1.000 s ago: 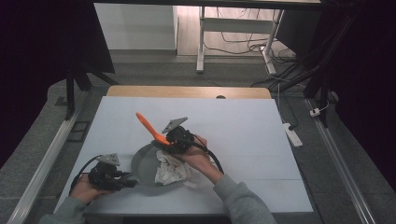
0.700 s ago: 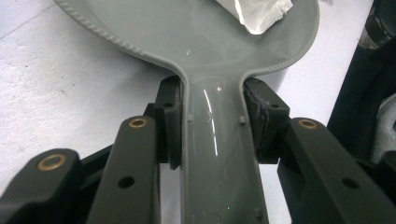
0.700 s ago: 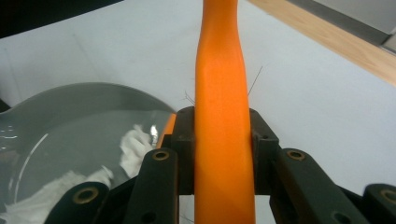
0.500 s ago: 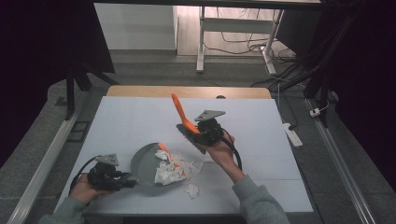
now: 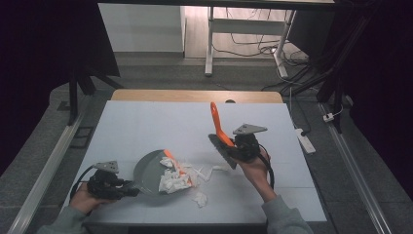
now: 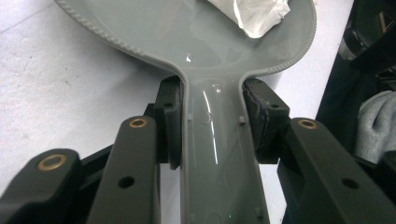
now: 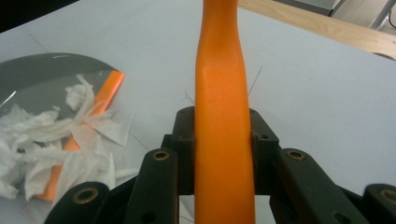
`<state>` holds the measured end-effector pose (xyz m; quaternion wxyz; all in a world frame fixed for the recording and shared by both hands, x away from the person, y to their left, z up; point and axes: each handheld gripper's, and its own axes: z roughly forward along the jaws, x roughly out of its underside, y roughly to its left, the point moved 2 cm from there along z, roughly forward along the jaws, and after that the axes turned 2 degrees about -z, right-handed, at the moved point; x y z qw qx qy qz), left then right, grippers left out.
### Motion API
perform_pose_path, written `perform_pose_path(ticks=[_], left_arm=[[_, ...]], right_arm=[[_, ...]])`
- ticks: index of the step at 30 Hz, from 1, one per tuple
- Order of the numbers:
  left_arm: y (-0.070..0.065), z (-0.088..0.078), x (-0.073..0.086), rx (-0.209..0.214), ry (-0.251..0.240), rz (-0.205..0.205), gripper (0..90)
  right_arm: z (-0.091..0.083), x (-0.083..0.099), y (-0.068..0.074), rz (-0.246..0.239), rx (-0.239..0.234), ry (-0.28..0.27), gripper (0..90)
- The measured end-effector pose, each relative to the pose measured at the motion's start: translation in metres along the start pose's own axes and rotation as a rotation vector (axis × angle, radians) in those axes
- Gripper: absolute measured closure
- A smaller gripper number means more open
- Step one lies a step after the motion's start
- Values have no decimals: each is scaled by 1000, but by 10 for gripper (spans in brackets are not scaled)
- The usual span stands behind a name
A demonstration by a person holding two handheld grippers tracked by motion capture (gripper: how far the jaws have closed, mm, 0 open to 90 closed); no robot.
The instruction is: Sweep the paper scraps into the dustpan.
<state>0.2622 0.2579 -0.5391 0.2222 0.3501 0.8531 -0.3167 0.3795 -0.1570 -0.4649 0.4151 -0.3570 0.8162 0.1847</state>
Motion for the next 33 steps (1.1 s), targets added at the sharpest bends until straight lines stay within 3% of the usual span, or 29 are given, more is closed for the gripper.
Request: perform_pose_path(ticks=[6, 14, 22, 27, 33], left_arm=[[2, -5, 4, 18, -24, 16, 610], [0, -15, 11, 12, -12, 39, 610], [-8, -17, 21, 38, 49, 100, 609], [-13, -14, 22, 47, 67, 112, 609], [-20, -10, 18, 47, 86, 123, 609]], right_arm=[[-4, 11, -7, 6, 17, 23, 702], [4, 16, -7, -3, 42, 67, 701], [10, 19, -10, 23, 79, 107, 702], [11, 21, -14, 58, 97, 122, 702], [15, 20, -10, 60, 86, 133, 702]])
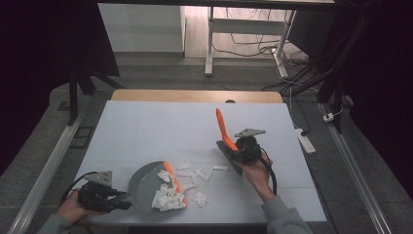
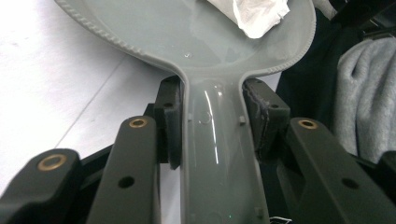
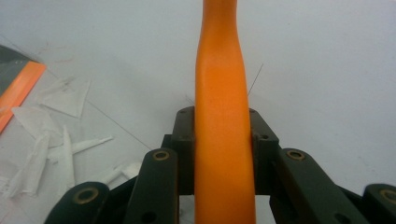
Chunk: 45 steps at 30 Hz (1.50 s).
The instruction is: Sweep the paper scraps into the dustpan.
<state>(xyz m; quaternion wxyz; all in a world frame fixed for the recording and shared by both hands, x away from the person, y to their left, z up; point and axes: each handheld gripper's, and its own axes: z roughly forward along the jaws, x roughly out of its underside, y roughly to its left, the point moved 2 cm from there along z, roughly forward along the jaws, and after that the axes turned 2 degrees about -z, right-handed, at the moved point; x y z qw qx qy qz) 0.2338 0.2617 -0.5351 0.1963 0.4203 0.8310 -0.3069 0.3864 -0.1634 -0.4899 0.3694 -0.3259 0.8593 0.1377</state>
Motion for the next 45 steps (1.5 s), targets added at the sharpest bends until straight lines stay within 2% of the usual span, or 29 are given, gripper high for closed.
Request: perform_pose_path(ticks=[6, 15, 18, 22, 25, 28, 32, 34, 37, 40, 42, 45], left_arm=[[-11, 9, -8, -2, 16, -2, 609], [-21, 16, -16, -9, 27, -15, 609], [-24, 20, -19, -12, 36, -20, 609], [-27, 25, -22, -13, 41, -27, 609], [-30, 29, -24, -18, 44, -40, 609], [-31, 31, -25, -23, 38, -49, 609], [-30, 30, -25, -24, 30, -55, 609], [-29, 30, -24, -23, 28, -58, 609], [-29, 30, -24, -22, 25, -65, 609], [-28, 30, -24, -24, 24, -67, 610], [-28, 30, -24, -25, 24, -70, 610], [-28, 31, -24, -28, 26, -70, 609]], right_arm=[[3, 0, 17, -11, -21, 20, 702], [7, 1, 58, -76, -26, 47, 702], [7, 0, 70, -80, -49, 49, 702], [9, 0, 87, -86, -93, 53, 702], [12, -1, 99, -74, -144, 49, 702], [15, -3, 114, -91, -169, 48, 702], [16, -7, 131, -57, -270, 31, 701], [12, -10, 136, -56, -300, 7, 701], [-1, -20, 129, -67, -271, -58, 701], [-12, -25, 105, -47, -201, -94, 701], [-14, -24, 86, -27, -145, -98, 701], [-7, -16, 61, 16, -86, -75, 701]])
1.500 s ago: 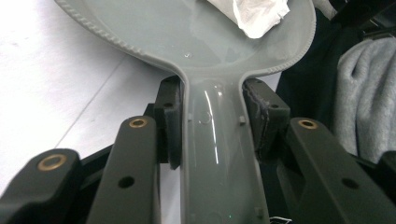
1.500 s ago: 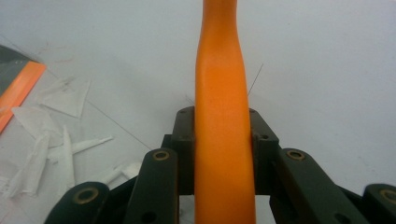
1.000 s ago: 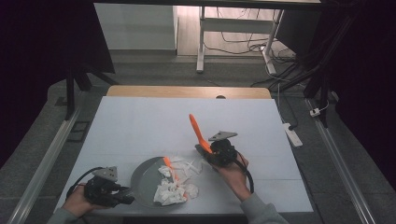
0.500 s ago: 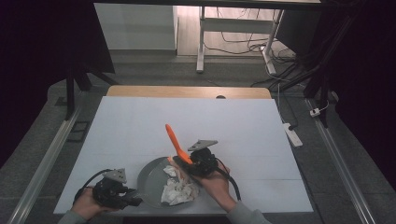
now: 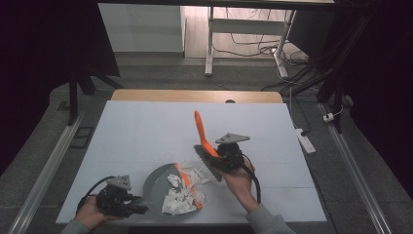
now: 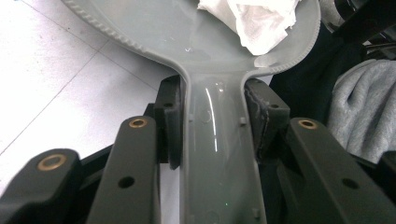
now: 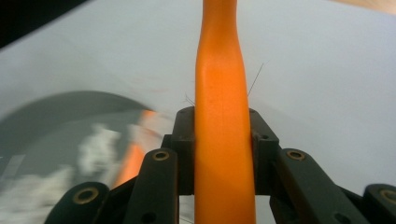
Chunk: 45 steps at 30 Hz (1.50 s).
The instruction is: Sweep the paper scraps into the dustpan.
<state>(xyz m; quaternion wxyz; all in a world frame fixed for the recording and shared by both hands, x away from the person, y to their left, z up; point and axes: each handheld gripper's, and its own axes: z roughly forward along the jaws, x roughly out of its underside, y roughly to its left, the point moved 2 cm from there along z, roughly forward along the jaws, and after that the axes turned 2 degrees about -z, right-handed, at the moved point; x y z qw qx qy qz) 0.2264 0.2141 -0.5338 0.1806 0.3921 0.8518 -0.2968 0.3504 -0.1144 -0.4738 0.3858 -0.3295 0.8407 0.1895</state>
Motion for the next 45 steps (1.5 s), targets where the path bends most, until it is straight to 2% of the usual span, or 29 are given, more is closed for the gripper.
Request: perform_pose_path(ticks=[3, 5, 7, 9, 15, 20, 22, 24, 25, 27, 31, 35, 38, 41, 45], left_arm=[[0, 1, -1, 0, 1, 3, 610], [0, 1, -1, -1, 2, 1, 609], [0, 2, -2, -3, 1, -4, 610], [-1, 2, -2, -4, -1, -1, 610], [-1, 2, -4, -9, -8, -9, 610], [0, 3, -4, -9, -7, -14, 610], [0, 3, -4, -8, -8, -17, 610], [0, 3, -3, -8, -9, -20, 610], [0, 3, -3, -9, -8, -18, 610], [1, 3, -3, -9, -11, -17, 610], [1, 3, -3, -9, -12, -21, 610], [2, 3, -3, -9, -11, -22, 610], [2, 3, -3, -12, -13, -26, 610], [3, 3, -3, -12, -14, -30, 609], [3, 3, -3, -14, -14, -33, 609]], right_arm=[[10, 9, -15, 16, 36, 44, 702], [17, 12, -18, 15, 43, 68, 702], [23, 11, -15, 11, 29, 80, 702], [28, 8, -6, 9, -4, 95, 702], [46, 2, 26, -48, -72, 136, 702], [52, 1, 56, -84, -168, 144, 702], [52, -1, 68, -114, -208, 134, 702], [48, -5, 73, -89, -280, 117, 701], [45, -8, 74, -91, -283, 100, 701], [38, -14, 70, -116, -252, 63, 701], [30, -21, 47, -68, -195, 16, 701], [34, -24, 24, -49, -132, 11, 701], [48, -27, 12, -63, -77, 57, 701], [60, -27, 5, -81, -48, 98, 701], [73, -23, 6, -73, -57, 139, 702]])
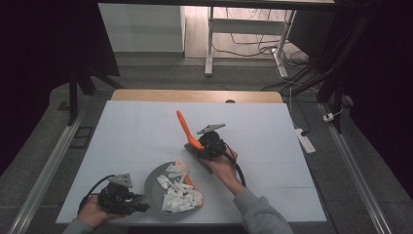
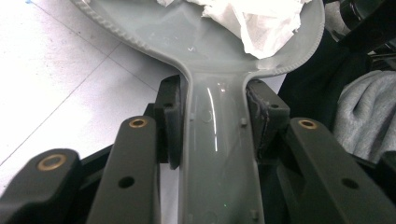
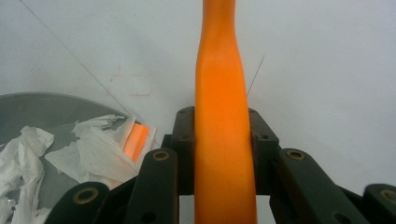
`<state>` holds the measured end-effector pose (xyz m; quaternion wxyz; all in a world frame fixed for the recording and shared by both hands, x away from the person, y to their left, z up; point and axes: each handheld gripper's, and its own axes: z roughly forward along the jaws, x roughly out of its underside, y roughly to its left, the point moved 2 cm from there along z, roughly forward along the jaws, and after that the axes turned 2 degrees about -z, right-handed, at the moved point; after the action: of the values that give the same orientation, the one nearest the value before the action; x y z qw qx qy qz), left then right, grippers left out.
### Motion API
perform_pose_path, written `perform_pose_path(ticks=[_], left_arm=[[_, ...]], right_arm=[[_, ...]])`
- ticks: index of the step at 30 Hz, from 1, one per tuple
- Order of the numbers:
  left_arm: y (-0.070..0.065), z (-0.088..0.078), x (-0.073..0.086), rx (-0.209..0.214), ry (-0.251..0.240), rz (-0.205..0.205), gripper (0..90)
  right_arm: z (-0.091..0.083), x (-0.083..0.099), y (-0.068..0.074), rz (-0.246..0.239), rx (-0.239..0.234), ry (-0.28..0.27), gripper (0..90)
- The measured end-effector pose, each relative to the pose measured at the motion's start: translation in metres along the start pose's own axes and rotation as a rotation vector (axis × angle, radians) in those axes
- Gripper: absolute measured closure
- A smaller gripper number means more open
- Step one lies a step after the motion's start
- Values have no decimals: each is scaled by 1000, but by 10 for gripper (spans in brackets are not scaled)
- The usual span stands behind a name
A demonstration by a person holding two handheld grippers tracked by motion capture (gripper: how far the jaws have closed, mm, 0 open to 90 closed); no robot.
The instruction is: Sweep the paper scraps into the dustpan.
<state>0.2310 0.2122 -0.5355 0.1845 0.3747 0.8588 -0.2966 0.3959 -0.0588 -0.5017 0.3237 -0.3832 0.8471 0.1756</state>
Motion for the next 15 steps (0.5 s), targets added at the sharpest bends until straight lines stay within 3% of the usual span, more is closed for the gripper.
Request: perform_pose_path(ticks=[8, 13, 15], left_arm=[[0, 1, -1, -8, -7, -9, 609], [1, 2, -1, -9, -5, -13, 609], [1, 2, -1, -10, -6, -14, 609]], right_arm=[[8, -3, 32, -58, -42, 45, 702], [2, -3, 58, -86, -152, 31, 701], [-6, -7, 62, -69, -211, -6, 702]])
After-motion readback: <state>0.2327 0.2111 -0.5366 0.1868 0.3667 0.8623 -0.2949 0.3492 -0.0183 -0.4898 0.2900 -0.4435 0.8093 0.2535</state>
